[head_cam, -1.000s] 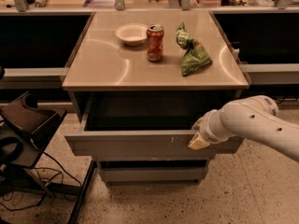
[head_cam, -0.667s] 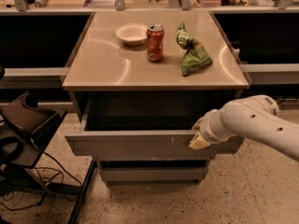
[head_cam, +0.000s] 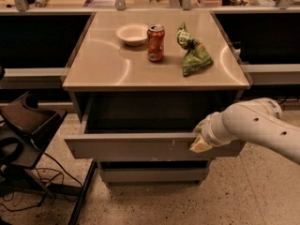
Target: Open top drawer
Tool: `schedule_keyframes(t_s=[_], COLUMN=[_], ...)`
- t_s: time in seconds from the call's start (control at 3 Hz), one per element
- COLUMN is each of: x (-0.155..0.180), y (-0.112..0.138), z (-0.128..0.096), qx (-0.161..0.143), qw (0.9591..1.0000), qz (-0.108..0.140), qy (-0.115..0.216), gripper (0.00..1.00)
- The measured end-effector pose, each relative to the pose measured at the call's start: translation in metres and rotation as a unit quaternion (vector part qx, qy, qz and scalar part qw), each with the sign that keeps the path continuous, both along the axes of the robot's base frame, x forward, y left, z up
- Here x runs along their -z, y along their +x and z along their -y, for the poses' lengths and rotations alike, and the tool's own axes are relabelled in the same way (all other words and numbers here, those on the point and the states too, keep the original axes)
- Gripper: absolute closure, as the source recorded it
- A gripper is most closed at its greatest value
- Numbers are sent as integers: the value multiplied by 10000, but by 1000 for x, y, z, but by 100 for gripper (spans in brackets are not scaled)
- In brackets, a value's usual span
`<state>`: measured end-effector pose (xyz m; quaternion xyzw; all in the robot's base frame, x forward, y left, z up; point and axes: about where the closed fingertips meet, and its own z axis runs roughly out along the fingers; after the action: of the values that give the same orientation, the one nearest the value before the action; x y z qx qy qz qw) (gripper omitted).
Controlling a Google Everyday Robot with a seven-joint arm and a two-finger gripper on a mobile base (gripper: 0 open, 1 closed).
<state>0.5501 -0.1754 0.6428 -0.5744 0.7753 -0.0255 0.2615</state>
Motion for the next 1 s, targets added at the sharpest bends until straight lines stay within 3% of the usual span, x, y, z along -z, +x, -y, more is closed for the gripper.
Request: schedule_keyframes(t_s=[1.0], x=[4], y=[-20], z=[0], qx=[-17], qw=[10000], qz=[51], qy=[36], gripper=[100])
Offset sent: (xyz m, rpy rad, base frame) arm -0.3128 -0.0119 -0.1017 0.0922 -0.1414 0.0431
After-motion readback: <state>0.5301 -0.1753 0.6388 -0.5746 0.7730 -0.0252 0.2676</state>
